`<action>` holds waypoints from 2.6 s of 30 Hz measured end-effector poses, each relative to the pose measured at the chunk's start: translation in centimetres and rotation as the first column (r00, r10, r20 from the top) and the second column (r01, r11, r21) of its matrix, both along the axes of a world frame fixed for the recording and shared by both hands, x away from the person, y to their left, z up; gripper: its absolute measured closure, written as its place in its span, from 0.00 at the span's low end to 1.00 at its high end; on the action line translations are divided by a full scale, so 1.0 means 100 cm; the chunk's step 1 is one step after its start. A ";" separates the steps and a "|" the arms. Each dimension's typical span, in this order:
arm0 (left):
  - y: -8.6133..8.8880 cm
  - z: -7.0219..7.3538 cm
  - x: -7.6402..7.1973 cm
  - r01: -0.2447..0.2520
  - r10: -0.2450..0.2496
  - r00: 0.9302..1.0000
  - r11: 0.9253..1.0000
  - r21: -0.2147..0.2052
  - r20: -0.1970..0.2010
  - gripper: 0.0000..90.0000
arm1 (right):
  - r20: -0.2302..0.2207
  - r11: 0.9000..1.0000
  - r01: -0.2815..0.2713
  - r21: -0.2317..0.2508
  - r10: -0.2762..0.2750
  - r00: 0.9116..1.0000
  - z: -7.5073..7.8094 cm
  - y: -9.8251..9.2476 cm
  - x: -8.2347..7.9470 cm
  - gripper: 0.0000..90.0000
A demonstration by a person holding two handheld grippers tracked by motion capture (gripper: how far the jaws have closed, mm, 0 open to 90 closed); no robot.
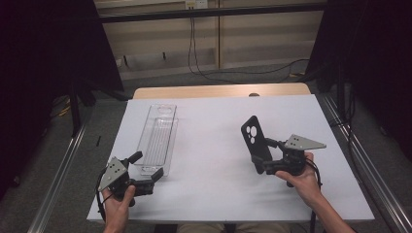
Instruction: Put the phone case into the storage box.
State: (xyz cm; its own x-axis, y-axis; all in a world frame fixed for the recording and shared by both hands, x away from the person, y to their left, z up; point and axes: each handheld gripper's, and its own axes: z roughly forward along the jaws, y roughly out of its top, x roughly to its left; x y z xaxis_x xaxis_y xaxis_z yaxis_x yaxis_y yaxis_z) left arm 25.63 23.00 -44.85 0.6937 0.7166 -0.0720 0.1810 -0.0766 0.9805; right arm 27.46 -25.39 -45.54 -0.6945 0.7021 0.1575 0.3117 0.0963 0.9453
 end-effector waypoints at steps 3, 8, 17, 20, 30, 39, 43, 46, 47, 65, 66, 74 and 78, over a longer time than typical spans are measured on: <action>-0.003 0.001 -0.001 0.013 -0.013 1.000 1.000 0.004 0.005 0.03 | -0.002 1.000 0.003 0.011 -0.003 1.000 -0.001 0.000 -0.002 0.16; -0.005 0.003 0.000 0.034 -0.034 0.999 0.999 0.009 0.007 0.03 | 0.008 1.000 -0.017 0.008 0.017 1.000 -0.001 0.003 -0.007 0.16; -0.011 0.004 0.003 0.106 -0.106 0.994 0.994 0.009 0.005 0.03 | 0.017 0.998 -0.064 0.013 0.064 0.998 -0.001 0.011 -0.012 0.16; -0.017 0.004 0.002 0.120 -0.120 0.993 0.993 -0.016 0.001 0.03 | 0.016 0.997 -0.071 0.019 0.071 0.997 -0.001 0.013 -0.014 0.16; -0.028 0.006 0.005 0.184 -0.185 0.982 0.982 -0.035 -0.022 0.04 | 0.023 0.993 -0.113 0.017 0.113 0.993 0.000 0.022 -0.018 0.16; -0.044 0.012 0.006 0.287 -0.289 0.957 0.956 -0.059 -0.031 0.03 | 0.023 0.990 -0.138 0.023 0.137 0.990 -0.001 0.027 -0.018 0.16; -0.053 0.017 0.007 0.318 -0.319 0.948 0.945 -0.077 -0.011 0.02 | 0.028 0.988 -0.152 0.027 0.152 0.988 0.000 0.029 -0.018 0.16; -0.061 0.022 0.007 0.344 -0.346 0.938 0.935 -0.085 -0.010 0.02 | 0.030 0.986 -0.162 0.031 0.161 0.986 0.000 0.030 -0.018 0.16; -0.064 0.024 0.008 0.357 -0.359 0.933 0.930 -0.082 -0.011 0.02 | 0.029 0.986 -0.164 0.033 0.163 0.986 0.000 0.030 -0.018 0.16; -0.108 0.024 0.030 0.493 -0.493 0.870 0.870 -0.004 0.011 0.03 | 0.027 0.981 -0.191 0.035 0.191 0.981 0.000 0.031 -0.017 0.16; -0.110 0.025 0.032 0.505 -0.504 0.863 0.863 -0.004 0.013 0.03 | 0.027 0.981 -0.192 0.036 0.191 0.981 0.000 0.031 -0.017 0.16; -0.127 0.031 0.045 0.530 -0.530 0.848 0.848 -0.004 0.018 0.01 | 0.017 0.982 -0.187 0.035 0.187 0.982 0.001 0.030 -0.017 0.16; -0.136 0.037 0.049 0.547 -0.547 0.837 0.837 0.012 0.027 0.02 | 0.014 0.980 -0.192 0.042 0.192 0.981 0.001 0.029 -0.016 0.16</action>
State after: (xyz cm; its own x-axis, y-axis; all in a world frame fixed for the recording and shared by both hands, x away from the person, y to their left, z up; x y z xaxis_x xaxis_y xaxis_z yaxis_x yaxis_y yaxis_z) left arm 30.53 9.45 -41.19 0.9745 0.2197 -0.0446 0.0808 -0.1583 0.9841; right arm 25.85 -22.52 -45.48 -0.8173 0.5483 0.1773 0.2823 0.1128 0.9527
